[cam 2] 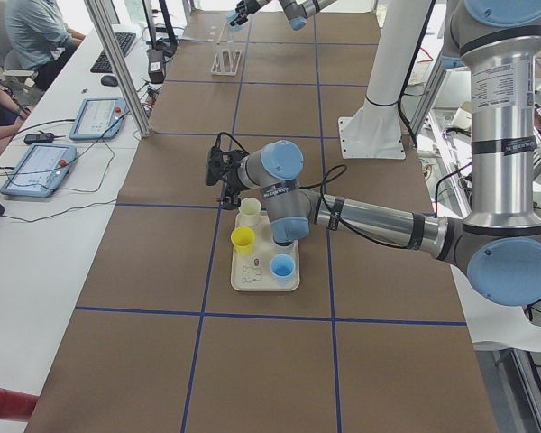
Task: Transfer IKEA cup to right arm and place on rack
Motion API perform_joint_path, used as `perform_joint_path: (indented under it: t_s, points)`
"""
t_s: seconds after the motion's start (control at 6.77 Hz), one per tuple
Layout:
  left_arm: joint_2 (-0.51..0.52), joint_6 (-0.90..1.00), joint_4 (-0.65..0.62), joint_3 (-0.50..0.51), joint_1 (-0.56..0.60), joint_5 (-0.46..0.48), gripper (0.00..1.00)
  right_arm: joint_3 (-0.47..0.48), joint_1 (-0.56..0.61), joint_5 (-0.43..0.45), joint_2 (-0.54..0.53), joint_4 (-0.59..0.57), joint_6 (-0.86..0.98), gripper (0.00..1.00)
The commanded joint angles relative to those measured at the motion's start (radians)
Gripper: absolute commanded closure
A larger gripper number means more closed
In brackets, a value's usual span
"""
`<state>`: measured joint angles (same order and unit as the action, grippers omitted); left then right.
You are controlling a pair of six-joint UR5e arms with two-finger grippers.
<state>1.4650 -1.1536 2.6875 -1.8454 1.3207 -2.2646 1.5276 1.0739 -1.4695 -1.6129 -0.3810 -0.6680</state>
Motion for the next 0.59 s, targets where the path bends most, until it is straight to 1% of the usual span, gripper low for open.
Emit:
perform_joint_path:
  t_s: [0.0, 0.15, 0.3, 0.44]
  points:
    - [0.000, 0.000, 0.000, 0.000, 0.000, -0.001, 0.01, -0.018, 0.000, 0.000, -0.001, 0.008, -0.002, 1.00]
    - [0.000, 0.000, 0.000, 0.000, 0.000, -0.001, 0.00, -0.018, 0.000, 0.000, -0.001, 0.008, -0.005, 1.00]
    - [0.000, 0.000, 0.000, 0.000, 0.000, -0.001, 0.01, -0.015, 0.000, -0.002, 0.005, 0.008, -0.005, 0.55]
    - [0.000, 0.000, 0.000, 0.000, 0.000, -0.001, 0.01, -0.018, 0.000, -0.002, 0.007, 0.010, -0.005, 0.01]
